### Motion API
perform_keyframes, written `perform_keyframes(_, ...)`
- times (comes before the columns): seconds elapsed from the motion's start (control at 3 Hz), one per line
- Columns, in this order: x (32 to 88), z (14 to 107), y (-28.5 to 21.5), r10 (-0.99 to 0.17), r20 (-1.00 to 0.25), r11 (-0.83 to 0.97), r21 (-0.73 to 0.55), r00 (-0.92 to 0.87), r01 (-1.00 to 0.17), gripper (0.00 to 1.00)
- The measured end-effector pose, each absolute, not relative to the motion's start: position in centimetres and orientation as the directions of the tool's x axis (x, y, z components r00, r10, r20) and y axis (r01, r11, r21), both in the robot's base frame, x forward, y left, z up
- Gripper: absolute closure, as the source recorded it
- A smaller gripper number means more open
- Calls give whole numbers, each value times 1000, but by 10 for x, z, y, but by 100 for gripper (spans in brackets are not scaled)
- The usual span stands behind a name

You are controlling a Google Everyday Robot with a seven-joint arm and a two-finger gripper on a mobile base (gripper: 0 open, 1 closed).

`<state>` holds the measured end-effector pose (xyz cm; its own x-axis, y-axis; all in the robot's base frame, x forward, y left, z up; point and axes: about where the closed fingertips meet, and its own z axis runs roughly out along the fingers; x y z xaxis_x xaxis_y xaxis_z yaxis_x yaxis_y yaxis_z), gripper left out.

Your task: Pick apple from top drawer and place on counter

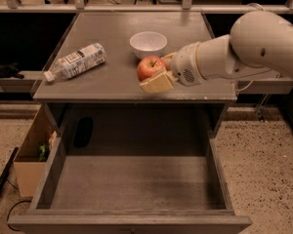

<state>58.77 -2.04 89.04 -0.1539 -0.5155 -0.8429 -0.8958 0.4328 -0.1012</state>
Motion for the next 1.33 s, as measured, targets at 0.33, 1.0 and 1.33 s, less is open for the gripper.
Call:
perform_keyframes(0.33, 628, 874, -24, -498, -846, 456, -71, -188, -887, 100)
perform_keyframes(1.0, 659, 846, -37, -475, -845, 488, -21, -245, -873, 100)
perform_keyframes(1.33, 660, 845, -37, -475, -845, 488, -20, -246, -873, 82)
